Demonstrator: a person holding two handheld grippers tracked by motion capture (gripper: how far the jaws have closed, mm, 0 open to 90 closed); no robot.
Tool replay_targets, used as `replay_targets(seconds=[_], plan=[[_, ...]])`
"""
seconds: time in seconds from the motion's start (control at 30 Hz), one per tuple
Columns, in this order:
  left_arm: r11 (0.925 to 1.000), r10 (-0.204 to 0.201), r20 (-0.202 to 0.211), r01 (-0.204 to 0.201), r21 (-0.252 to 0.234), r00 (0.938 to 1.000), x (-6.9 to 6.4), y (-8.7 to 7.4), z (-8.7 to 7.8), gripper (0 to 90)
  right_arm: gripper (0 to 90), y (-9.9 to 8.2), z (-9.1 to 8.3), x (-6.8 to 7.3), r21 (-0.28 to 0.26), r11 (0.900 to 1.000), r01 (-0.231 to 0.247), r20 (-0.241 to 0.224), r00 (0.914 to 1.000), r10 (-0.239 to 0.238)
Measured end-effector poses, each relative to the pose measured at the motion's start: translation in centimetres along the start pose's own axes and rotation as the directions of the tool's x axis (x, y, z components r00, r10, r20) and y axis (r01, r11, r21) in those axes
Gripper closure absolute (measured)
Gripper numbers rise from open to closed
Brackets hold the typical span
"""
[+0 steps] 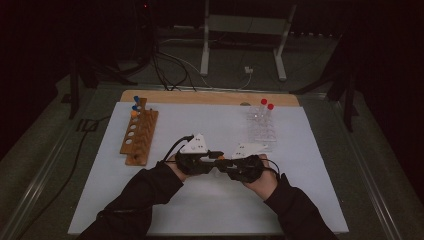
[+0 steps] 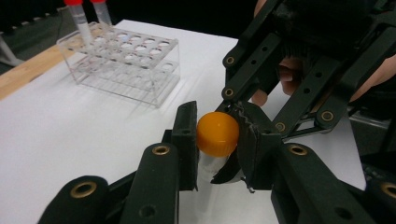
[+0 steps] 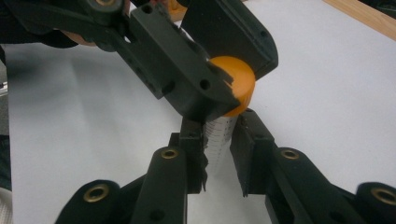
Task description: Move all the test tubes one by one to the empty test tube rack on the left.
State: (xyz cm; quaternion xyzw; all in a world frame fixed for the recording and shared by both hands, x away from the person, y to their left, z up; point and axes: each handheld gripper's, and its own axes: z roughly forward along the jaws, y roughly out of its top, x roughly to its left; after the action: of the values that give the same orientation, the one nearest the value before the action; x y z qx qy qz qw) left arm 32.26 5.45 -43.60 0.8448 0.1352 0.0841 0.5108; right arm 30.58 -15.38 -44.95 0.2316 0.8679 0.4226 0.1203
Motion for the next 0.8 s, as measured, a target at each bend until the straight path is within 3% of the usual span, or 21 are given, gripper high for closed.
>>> replay_targets(seconds=[0.1, 0.17, 0.47, 0.63, 0.8], plan=[[1.0000, -0.006, 0.000, 0.006, -0.001, 1.0000, 0.2, 0.1, -0.3, 71.8, 72.0, 0.0, 0.0, 0.0, -0.010, 0.9999, -0.005, -0.004, 1.0000, 0.005], [0.9999, -0.009, -0.008, 0.009, -0.008, 0.9999, 0.3, 0.2, -0.6, 71.9, 61.8, 0.0, -0.1, -0.1, -0.018, 0.9998, -0.003, -0.003, 1.0000, 0.003], [0.9994, -0.026, -0.081, 0.024, -0.023, 0.9963, 1.7, 0.6, -3.6, 71.9, 35.4, 0.1, -1.3, -0.4, -0.076, 0.9967, -0.030, 0.028, 0.9991, 0.032], [0.9990, -0.038, -0.134, 0.034, -0.030, 0.9902, 2.8, 0.7, -5.6, 71.9, 16.7, 0.3, -1.6, -0.4, -0.088, 0.9955, -0.034, 0.044, 0.9983, 0.038], [0.9977, -0.060, -0.197, 0.053, -0.042, 0.9785, 4.0, 0.7, -8.0, 71.9, 7.2, 0.5, -1.9, -0.5, -0.113, 0.9919, -0.060, 0.044, 0.9969, 0.065]])
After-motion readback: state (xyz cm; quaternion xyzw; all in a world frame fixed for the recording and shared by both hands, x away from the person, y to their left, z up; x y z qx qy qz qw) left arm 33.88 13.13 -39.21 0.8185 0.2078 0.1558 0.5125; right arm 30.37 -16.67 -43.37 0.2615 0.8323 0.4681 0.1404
